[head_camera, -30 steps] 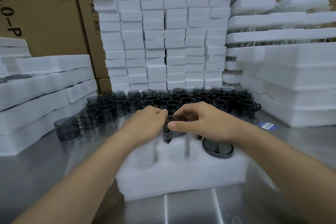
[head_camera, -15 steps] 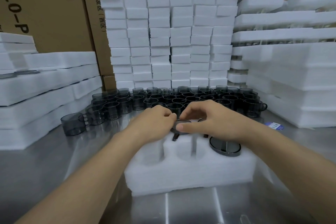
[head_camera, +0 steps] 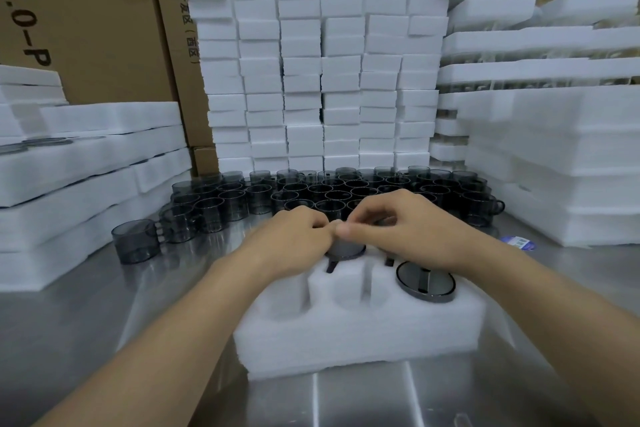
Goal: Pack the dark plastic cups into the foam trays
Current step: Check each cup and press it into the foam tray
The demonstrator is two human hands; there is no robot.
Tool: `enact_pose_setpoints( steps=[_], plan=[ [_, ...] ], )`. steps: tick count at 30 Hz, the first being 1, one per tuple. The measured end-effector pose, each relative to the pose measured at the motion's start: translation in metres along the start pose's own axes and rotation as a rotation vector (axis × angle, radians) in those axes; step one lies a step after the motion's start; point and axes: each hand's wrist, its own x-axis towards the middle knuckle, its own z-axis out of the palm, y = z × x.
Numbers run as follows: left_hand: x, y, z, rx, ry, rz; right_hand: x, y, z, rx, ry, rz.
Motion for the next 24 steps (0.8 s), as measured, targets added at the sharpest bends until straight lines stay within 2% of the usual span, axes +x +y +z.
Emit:
enact_pose_setpoints(
  steps=[2, 5, 10, 16, 21, 24],
  plan=[
    [-0.002, 0.002, 0.001, 0.032, -0.018, 0.010, 0.002, 0.013, -0.005, 0.008, 0.116, 0.040],
    [-0.004, 0.002, 0.002, 0.053, -0.032, 0.014, 0.003, 0.047, -0.013, -0.137, 0.261, 0.154],
    [-0.006, 0.003, 0.003, 0.067, -0.034, 0.014, -0.002, 0.110, -0.018, -0.342, 0.184, 0.331],
    [-0.005, 0.002, 0.006, 0.078, -0.023, 0.021, -0.001, 0.127, -0.018, -0.362, 0.320, 0.354],
    [-0.006, 0.002, 0.010, 0.100, 0.006, 0.037, -0.001, 0.120, -0.017, -0.370, 0.618, 0.280],
    [-0.007, 0.003, 0.010, 0.085, 0.002, 0.039, 0.001, 0.123, -0.014, -0.412, 0.486, 0.353]
  ],
)
